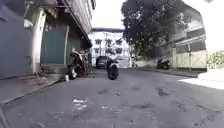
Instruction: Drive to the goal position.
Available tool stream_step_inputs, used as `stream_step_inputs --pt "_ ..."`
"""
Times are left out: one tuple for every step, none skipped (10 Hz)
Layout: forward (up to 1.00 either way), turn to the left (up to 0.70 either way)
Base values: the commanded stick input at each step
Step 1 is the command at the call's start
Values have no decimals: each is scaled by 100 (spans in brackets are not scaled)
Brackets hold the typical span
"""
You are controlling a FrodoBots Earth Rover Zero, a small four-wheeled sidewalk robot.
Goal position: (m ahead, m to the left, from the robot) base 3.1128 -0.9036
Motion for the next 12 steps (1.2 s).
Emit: stream_step_inputs --pt "95 -1" --pt "95 -15" --pt "95 -31" --pt "95 -38" --pt "95 -39" --pt "94 -38" --pt "94 -38" --pt "93 -38" --pt "93 -38" --pt "93 -38" --pt "92 -38" --pt "92 -38"
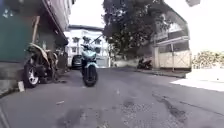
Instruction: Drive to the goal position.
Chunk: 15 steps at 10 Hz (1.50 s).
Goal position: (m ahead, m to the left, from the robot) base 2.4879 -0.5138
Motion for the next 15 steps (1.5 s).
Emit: stream_step_inputs --pt "91 -33" --pt "57 -19" --pt "0 0" --pt "0 -12" --pt "0 -46" --pt "0 -79" --pt "0 -3" --pt "0 100" --pt "0 99" --pt "0 99" --pt "0 99" --pt "0 99" --pt "0 99" --pt "0 99" --pt "0 99"
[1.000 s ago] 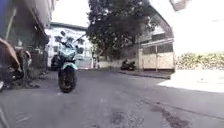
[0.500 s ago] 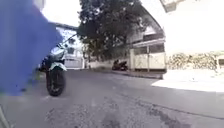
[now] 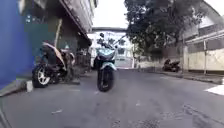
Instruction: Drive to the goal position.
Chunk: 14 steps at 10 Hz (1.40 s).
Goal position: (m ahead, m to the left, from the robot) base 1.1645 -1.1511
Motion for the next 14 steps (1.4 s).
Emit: stream_step_inputs --pt "0 99" --pt "0 99" --pt "0 99" --pt "0 99" --pt "0 99" --pt "0 99" --pt "0 99" --pt "0 99" --pt "0 99" --pt "0 99" --pt "0 99" --pt "0 99" --pt "0 99" --pt "0 99"
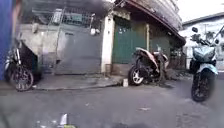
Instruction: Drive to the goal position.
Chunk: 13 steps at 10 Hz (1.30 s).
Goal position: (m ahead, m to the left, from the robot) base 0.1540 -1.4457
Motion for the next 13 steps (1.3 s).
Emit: stream_step_inputs --pt "0 99" --pt "0 99" --pt "0 99" --pt "0 99" --pt "0 99" --pt "0 99" --pt "0 99" --pt "0 99" --pt "0 99" --pt "0 99" --pt "0 99" --pt "0 98" --pt "0 94"
